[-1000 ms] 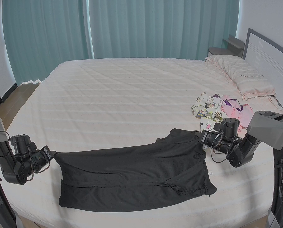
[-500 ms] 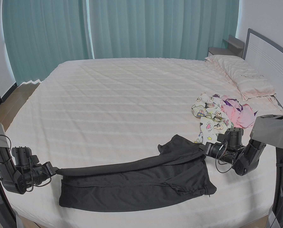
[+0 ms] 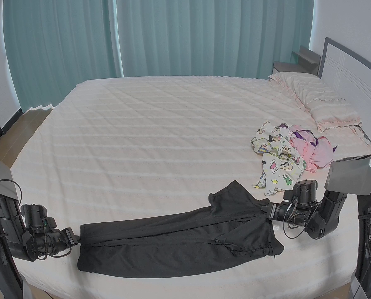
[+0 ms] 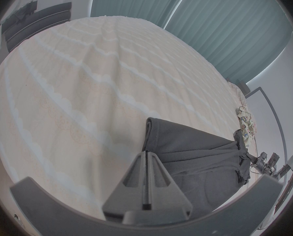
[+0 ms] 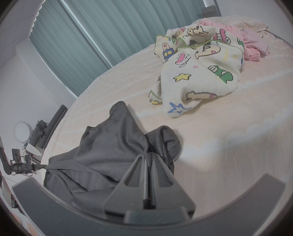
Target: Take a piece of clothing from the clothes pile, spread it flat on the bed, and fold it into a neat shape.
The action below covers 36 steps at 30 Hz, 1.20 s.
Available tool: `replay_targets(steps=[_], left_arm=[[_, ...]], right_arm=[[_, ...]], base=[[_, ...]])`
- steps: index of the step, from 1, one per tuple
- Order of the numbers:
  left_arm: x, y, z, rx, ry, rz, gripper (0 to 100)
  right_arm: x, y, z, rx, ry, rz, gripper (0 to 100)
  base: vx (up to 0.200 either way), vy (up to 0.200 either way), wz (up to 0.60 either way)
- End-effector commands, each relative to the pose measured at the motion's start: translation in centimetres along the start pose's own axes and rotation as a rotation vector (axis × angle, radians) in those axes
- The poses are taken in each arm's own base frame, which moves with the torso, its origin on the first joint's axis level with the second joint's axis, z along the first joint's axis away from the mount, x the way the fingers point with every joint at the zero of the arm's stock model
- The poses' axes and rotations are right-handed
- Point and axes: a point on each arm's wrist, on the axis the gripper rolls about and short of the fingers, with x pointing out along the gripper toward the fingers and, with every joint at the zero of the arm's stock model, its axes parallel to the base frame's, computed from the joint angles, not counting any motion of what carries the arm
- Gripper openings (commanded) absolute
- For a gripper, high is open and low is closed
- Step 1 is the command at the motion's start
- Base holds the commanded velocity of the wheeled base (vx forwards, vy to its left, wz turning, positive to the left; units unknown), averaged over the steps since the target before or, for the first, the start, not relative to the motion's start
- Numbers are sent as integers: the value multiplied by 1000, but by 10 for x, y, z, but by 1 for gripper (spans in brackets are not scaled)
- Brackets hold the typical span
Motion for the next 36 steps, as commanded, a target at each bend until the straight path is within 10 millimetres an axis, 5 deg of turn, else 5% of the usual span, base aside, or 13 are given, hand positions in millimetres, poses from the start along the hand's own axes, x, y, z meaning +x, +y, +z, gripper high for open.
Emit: replay_targets(steps=[1,2,3,9,17,21,29,36], left_arm=[[1,2,-5,-7,24,8,0],[0,2,-5,-8,25,8,0],[0,2,-6,-7,28,7,100],[-1,2,-7,-11,32,12,100],[-20,13,-3,-88,-22,20,100],[-30,15,8,-197,-83,-29,100],[-50,-16,13,-340,-110,-153,100],[-59,-34,-11,-443,-5,-189,100]], right_arm=[[1,-1,-4,-5,13,-5,100],[1,-2,-4,-4,12,-6,100],[0,-1,-3,-6,11,-5,100],[-4,2,6,-5,-40,9,100],[-34,7,41,117,-169,38,100],[-45,16,43,216,-176,60,100],[-46,23,28,417,-114,73,100],[-82,19,40,468,-157,51,100]], base=[[0,0,0],[0,0,0],[0,0,0],[0,0,0],[0,0,0],[0,0,0],[0,0,0],[0,0,0]])
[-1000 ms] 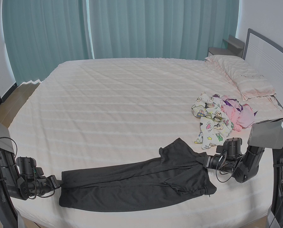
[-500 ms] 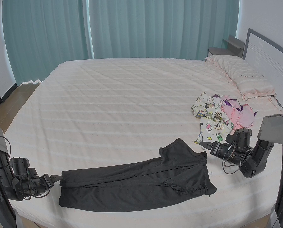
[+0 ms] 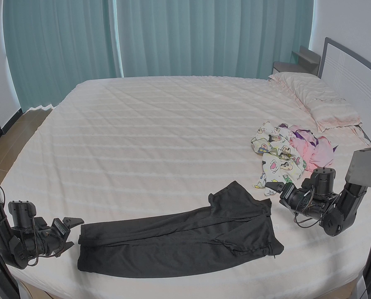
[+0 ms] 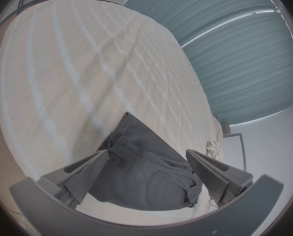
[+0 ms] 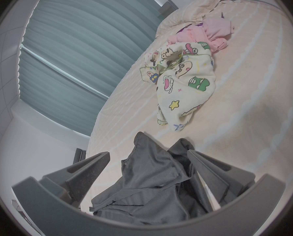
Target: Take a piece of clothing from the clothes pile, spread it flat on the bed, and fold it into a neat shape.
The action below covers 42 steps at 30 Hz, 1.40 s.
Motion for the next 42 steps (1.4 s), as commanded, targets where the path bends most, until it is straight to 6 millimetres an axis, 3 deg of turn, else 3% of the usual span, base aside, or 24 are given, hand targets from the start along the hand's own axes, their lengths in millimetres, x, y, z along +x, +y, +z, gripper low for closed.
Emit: replay_targets(steps=[1,8,15,26,31,36,42], left_arm=[[-9,-6,-12,-19,31,-18,100],[-12,-11,-25,-78,95,24,100],[-11,-7,-28,-103,100,69,100],[-10,-7,-28,-95,80,90,100],[4,-5,-28,-77,32,163,100],[17,-5,-44,-21,36,242,100],[26,-12,-48,-29,33,232,100]], right_arm=[[-29,5,6,24,-20,-12,100],[-48,-5,-22,109,68,-71,100],[-51,-12,-37,204,106,-93,100],[-43,-20,-43,210,119,-112,100],[-41,-20,-44,208,116,-105,100],[-37,-22,-51,190,94,-111,100],[-33,-22,-55,171,52,-117,100]], base=[[0,0,0],[0,0,0],[-200,0,0],[-200,0,0],[0,0,0],[0,0,0],[0,0,0]])
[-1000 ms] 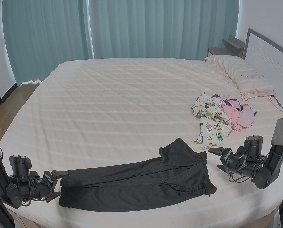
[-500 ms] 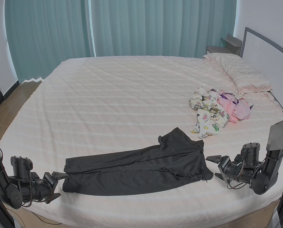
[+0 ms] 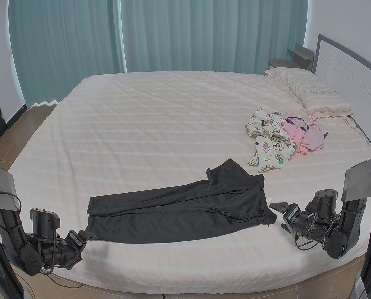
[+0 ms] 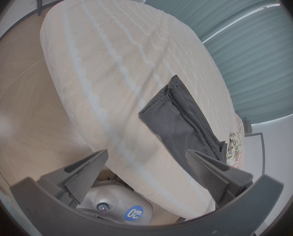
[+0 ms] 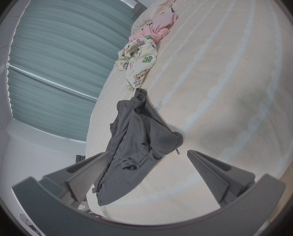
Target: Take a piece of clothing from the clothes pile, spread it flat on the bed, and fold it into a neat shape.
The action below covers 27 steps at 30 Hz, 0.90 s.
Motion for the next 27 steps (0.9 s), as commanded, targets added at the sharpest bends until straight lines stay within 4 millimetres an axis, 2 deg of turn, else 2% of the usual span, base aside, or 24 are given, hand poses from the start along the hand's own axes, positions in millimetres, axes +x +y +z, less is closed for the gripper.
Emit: replay_targets(steps=[1,2,3,6,12,20,21,27], left_arm=[[10,-4,-5,9,21,9,100],[10,-4,-5,9,21,9,100],[22,-8,-4,16,-30,39,100],[34,-12,-2,21,-61,55,100],[49,-18,4,21,-125,69,100],[57,-25,0,31,-137,62,100],[59,-24,0,31,-149,72,0],[57,-24,0,6,-166,82,0]], right_arm=[[4,-5,-8,-6,24,-23,100],[4,-5,-8,-6,24,-23,100],[5,-4,-8,-9,22,-18,100],[5,-4,-9,-12,25,-18,100],[5,-3,-10,-13,24,-17,100],[5,-3,-13,-19,34,-19,100],[5,-3,-13,-19,35,-21,100],[7,-5,-16,-28,47,-33,100]], base=[[0,0,0],[0,0,0],[0,0,0],[0,0,0],[0,0,0],[0,0,0],[0,0,0],[0,0,0]])
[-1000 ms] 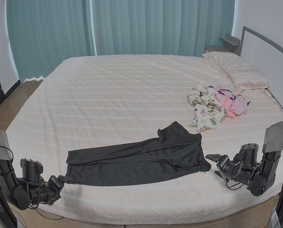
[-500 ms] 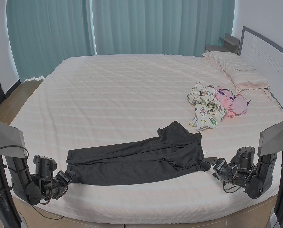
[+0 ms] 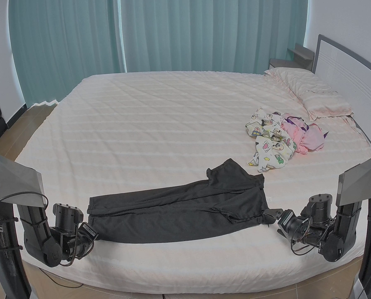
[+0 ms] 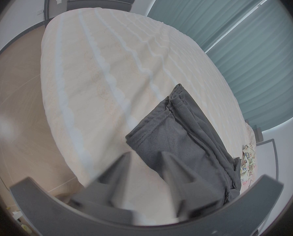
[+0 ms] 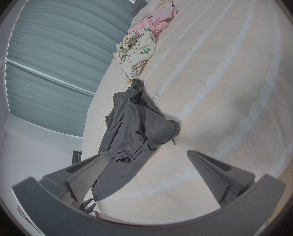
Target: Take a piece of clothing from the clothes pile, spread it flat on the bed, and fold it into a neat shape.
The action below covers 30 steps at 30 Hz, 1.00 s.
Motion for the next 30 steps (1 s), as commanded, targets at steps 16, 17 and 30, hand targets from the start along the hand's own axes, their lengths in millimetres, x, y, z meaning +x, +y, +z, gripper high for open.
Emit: replay_targets(steps=[16,17,30], left_arm=[[-3,4,-2,-20,10,16,0],[-3,4,-2,-20,11,16,0],[-3,5,-3,-20,12,17,0]], right_arm=[[53,12,-12,-53,-61,-70,100],[56,14,-12,-53,-65,-74,100],[80,24,-5,-53,-121,-61,0]], base=[[0,0,0],[0,0,0],[0,0,0]])
